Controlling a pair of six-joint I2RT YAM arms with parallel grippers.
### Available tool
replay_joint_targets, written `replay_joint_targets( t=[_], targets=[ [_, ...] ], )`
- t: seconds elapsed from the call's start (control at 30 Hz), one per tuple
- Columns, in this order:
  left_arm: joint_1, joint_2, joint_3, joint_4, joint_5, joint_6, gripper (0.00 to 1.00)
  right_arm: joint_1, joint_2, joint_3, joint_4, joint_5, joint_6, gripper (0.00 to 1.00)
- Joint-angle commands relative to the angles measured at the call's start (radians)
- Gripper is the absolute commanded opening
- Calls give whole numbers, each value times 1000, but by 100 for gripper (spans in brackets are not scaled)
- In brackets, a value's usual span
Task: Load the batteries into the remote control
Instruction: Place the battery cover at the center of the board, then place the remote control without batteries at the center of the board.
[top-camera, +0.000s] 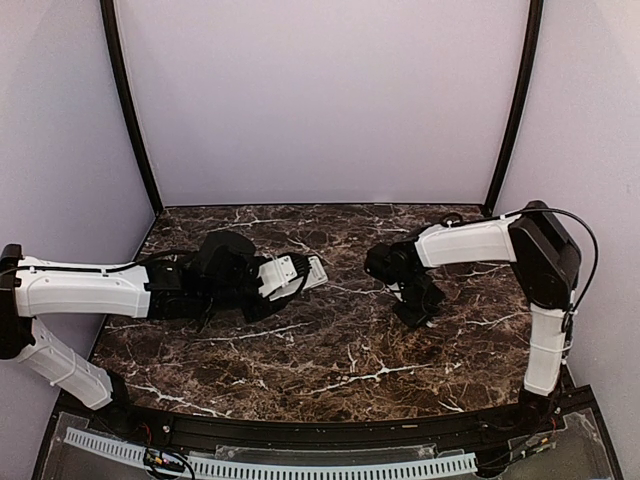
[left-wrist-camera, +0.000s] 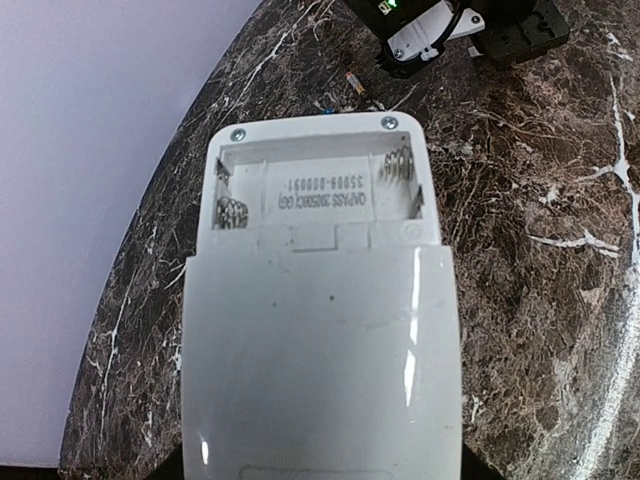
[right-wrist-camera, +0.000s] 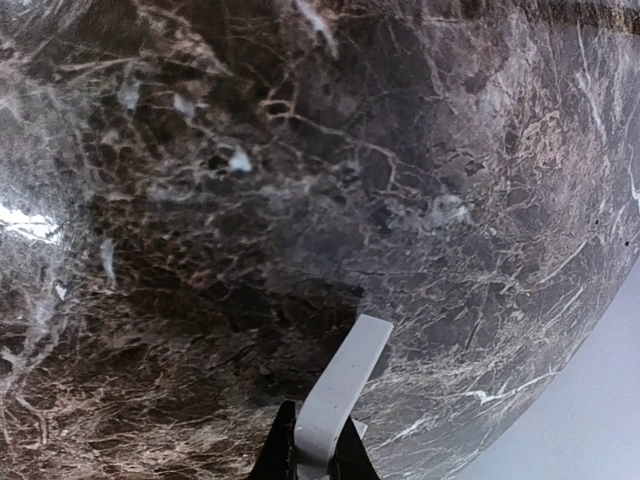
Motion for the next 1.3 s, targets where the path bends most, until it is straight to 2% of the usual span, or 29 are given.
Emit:
replay_joint_targets(
  t=[0.0, 0.23, 0.4, 0.53, 0.7, 0.9, 1.13, 1.2, 1.27],
  targets=[
    [3, -48, -9, -14, -3, -11, 0, 12, 19, -8, 32, -83, 12, 7],
    [4, -57, -7, -32, 19, -13, 0, 14, 13, -3, 41, -169, -4, 28],
    [5, -60, 4, -85, 88, -34, 0, 13, -10, 12, 35, -230, -16, 34],
    [13, -44, 23, -201, 190, -60, 0, 12, -56, 27, 38, -331, -44, 37],
    [14, 6, 58, -374, 384, -89, 0, -11, -161, 44, 86, -488, -56, 38],
    [14, 126, 64, -406, 434, -48, 0, -35, -236, 24, 156, -560, -66, 42],
    [14, 362, 143, -432, 416, 5, 0, -36, -252, -45, 183, -594, -67, 45],
    [14, 389, 144, -408, 433, 17, 2, -35, -261, -62, 190, -601, -64, 45],
    [14, 406, 139, -377, 440, 16, 9, -36, -268, -71, 193, -603, -61, 46]
  ],
)
